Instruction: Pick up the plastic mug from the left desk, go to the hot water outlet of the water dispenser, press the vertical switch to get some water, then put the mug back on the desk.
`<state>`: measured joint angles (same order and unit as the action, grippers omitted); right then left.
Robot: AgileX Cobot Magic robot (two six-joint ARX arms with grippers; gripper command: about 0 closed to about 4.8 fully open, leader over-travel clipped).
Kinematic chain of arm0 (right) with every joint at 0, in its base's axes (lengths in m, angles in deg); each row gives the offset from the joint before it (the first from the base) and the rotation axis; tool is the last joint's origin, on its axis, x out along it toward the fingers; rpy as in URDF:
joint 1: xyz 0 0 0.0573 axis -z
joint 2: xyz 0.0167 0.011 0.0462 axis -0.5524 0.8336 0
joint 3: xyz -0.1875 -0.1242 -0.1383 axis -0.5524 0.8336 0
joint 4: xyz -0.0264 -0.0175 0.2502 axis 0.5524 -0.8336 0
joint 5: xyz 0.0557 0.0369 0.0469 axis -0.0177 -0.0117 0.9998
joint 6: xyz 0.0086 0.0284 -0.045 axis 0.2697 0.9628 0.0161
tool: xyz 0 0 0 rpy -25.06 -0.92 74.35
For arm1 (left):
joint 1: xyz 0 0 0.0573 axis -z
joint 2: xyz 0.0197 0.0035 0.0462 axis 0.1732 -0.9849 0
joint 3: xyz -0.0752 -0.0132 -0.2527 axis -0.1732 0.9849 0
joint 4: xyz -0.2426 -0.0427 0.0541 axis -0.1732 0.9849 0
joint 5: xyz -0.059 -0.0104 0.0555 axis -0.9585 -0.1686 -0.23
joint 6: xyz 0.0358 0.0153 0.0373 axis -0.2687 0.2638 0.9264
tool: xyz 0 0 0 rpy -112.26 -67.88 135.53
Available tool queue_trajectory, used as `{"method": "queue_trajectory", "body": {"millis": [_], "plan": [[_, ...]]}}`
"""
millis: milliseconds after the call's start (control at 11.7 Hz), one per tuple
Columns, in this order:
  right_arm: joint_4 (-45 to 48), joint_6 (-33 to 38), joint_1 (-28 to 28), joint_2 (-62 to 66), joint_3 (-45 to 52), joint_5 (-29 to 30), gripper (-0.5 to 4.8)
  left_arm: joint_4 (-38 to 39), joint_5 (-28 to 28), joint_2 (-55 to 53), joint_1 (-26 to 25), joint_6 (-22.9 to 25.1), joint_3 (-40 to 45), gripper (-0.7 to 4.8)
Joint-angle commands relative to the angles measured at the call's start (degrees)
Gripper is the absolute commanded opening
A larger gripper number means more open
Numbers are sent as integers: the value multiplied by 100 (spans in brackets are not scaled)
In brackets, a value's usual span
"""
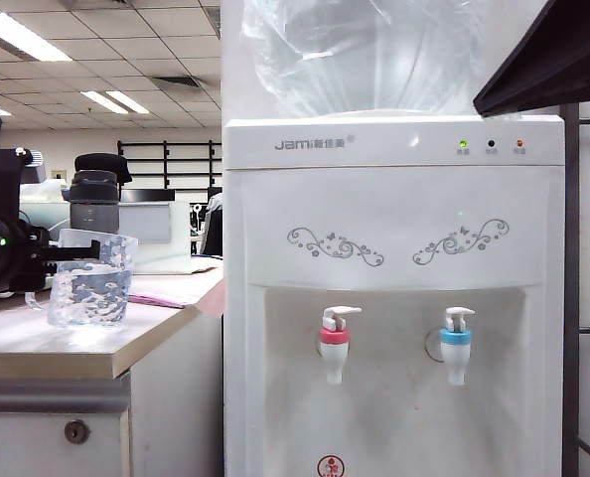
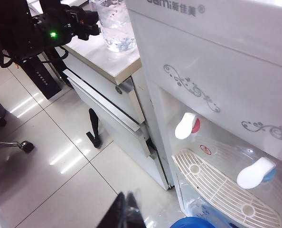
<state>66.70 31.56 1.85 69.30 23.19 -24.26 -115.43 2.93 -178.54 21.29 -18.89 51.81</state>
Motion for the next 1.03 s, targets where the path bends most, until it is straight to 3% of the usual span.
{"method": "queue_trajectory", "body": {"millis": [86,258,1030], "plan": [[79,20,-4,-9,-20,11,-6,223,0,24,0,-186,-35,-5],[79,20,-4,-9,-20,11,-6,717,-2,24,0,-404,-33,-5],[79,20,-4,-9,-20,11,-6,522,111,26,2,-400,-35,-5]]}}
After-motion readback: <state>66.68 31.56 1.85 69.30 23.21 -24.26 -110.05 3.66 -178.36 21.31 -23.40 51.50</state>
